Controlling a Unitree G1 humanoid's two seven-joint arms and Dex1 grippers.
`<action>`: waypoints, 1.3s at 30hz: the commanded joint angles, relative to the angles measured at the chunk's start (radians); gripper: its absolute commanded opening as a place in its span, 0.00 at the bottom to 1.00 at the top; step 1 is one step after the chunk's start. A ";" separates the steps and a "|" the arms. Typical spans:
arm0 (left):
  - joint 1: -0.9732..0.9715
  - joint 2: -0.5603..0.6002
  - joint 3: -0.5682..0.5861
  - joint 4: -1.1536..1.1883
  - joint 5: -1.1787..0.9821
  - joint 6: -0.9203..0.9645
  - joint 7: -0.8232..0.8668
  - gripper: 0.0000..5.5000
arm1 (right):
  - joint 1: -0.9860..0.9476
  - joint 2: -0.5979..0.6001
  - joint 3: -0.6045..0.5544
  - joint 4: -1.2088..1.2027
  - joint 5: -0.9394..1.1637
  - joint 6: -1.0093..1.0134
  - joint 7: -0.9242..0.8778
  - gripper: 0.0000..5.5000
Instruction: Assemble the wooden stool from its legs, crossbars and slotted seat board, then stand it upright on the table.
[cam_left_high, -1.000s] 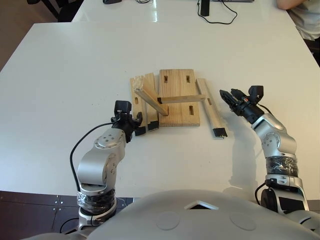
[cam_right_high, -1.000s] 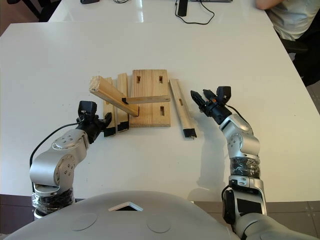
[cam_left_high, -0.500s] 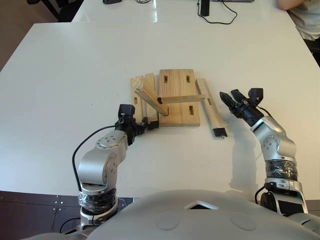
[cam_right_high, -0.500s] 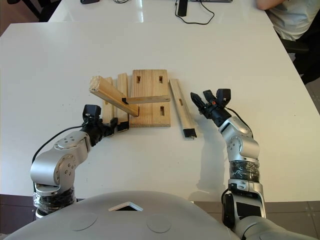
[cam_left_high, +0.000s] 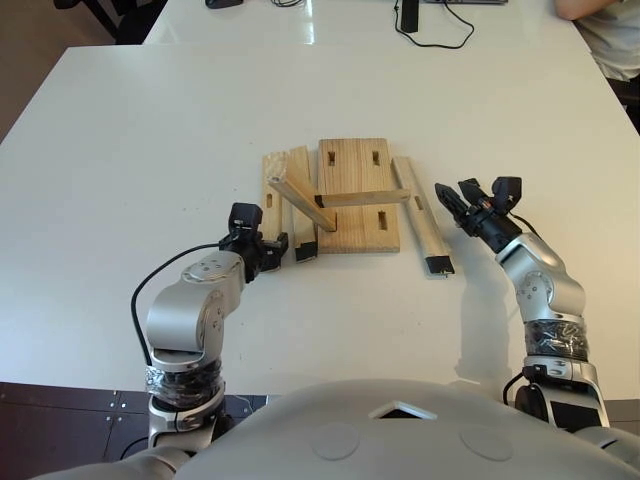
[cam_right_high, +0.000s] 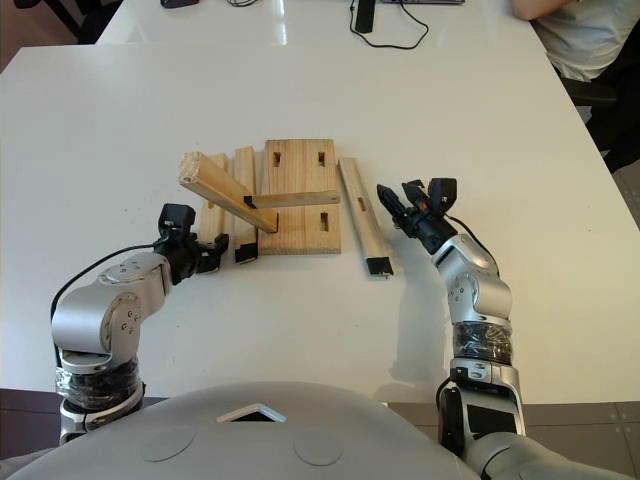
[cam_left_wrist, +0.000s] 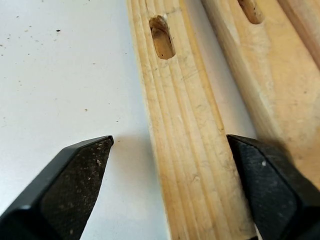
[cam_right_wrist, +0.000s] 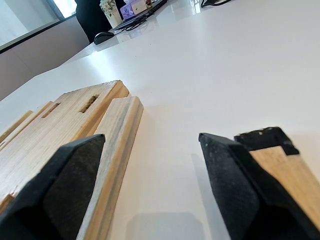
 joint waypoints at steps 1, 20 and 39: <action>0.064 0.014 -0.003 0.009 -0.011 0.090 -0.016 0.70 | -0.011 0.011 0.007 0.002 -0.013 -0.019 -0.005 0.63; -0.020 -0.099 0.093 0.048 0.032 -0.073 0.041 0.37 | -0.299 0.003 -0.086 -0.032 -0.063 -0.015 -0.303 0.63; -0.685 0.300 0.572 0.242 -1.001 -0.324 -0.679 0.37 | -0.777 -0.042 0.047 -0.304 0.374 0.363 0.109 0.63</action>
